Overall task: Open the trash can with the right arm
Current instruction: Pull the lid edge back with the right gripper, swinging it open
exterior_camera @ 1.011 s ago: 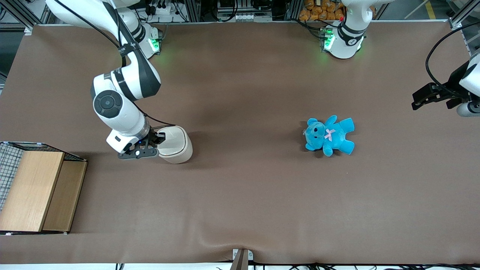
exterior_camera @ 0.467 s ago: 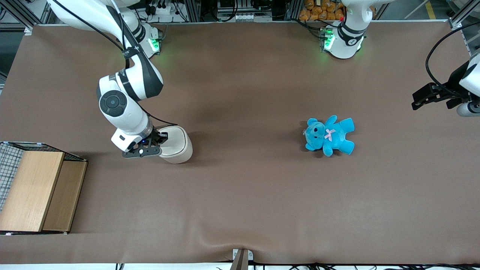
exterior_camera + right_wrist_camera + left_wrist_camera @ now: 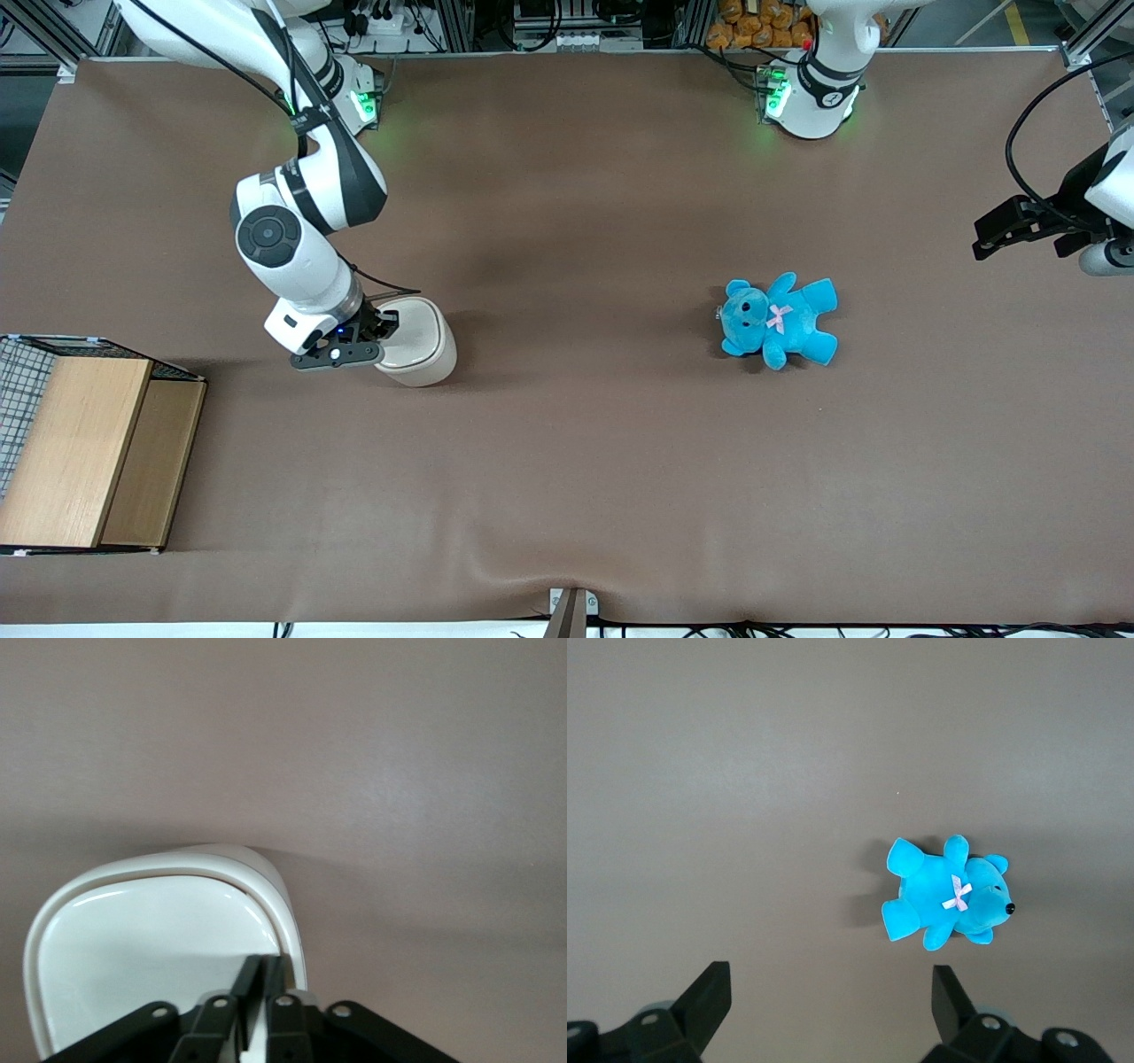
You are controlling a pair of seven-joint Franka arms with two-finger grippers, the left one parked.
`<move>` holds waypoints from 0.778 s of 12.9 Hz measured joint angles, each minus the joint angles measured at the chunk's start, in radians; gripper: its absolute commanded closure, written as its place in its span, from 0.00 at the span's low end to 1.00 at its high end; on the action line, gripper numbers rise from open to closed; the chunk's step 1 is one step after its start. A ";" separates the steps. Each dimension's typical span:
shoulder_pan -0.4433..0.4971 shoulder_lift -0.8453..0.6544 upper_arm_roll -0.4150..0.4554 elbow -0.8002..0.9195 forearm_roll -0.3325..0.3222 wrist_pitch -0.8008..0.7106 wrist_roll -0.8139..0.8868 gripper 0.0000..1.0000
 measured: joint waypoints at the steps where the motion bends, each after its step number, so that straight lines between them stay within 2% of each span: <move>1: -0.001 -0.007 0.011 0.046 0.001 -0.071 0.002 0.00; 5: -0.021 -0.056 0.023 0.335 0.017 -0.431 0.004 0.00; 10: -0.096 -0.106 0.019 0.466 0.020 -0.616 -0.030 0.00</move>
